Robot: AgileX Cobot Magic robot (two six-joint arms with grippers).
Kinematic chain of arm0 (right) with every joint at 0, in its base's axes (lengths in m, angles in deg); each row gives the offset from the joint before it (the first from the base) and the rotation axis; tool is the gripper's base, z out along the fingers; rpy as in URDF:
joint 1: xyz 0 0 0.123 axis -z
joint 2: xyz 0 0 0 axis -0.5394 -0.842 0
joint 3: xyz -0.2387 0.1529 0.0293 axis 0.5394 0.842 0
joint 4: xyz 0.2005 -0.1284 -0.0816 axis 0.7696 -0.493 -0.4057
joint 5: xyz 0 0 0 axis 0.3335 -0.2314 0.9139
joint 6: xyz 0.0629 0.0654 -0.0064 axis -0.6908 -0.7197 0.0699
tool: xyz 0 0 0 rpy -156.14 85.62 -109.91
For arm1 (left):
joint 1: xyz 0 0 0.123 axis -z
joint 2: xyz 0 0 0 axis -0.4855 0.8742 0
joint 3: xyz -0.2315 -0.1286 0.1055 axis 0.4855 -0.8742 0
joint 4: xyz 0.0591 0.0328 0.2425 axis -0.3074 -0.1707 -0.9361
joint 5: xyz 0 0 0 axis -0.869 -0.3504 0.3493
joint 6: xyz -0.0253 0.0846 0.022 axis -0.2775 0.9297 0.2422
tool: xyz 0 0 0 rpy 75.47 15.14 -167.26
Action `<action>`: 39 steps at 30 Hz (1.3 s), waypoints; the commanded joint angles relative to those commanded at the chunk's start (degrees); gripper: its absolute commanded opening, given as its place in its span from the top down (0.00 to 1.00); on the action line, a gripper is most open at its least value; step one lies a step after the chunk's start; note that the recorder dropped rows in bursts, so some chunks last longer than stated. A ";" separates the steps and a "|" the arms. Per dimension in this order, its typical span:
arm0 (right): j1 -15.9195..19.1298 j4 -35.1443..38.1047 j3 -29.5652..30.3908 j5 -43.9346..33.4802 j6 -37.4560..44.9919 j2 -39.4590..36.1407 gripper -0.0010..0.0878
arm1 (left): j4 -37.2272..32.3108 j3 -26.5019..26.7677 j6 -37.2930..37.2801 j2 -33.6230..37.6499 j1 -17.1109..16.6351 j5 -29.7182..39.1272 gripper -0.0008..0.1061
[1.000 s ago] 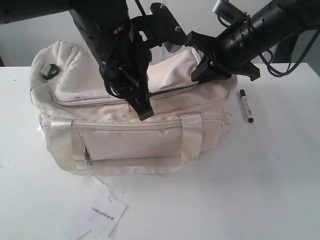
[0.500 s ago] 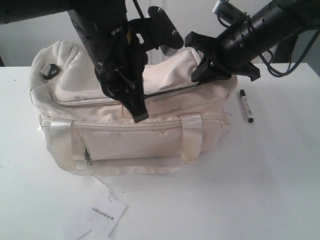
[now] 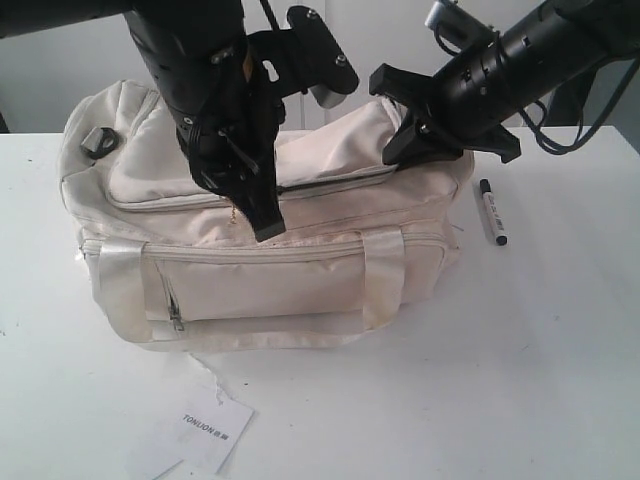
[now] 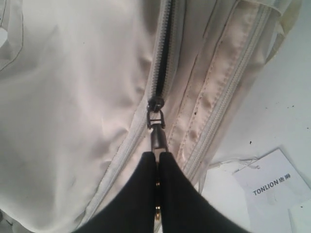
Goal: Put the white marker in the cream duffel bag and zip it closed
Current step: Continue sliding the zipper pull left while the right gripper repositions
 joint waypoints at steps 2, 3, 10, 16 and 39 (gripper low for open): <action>0.00 0.00 -0.80 -1.22 1.35 0.00 0.96 | 0.00 0.00 -0.11 0.00 0.00 0.00 0.99; 0.00 0.00 -1.43 -1.65 1.64 0.00 0.92 | 0.00 0.00 -0.11 0.00 0.00 0.00 0.99; 0.00 -0.13 -7.30 -10.73 10.09 0.00 0.48 | 0.22 0.00 -0.43 0.00 0.00 -0.09 0.99; 0.00 -0.89 -9.93 -16.92 25.61 1.31 0.37 | 0.22 0.00 -0.43 0.00 0.00 -0.09 0.99; 3.70 22.27 8.88 -17.92 103.92 9.55 0.34 | 0.63 0.00 -1.40 0.00 0.00 -2.86 0.99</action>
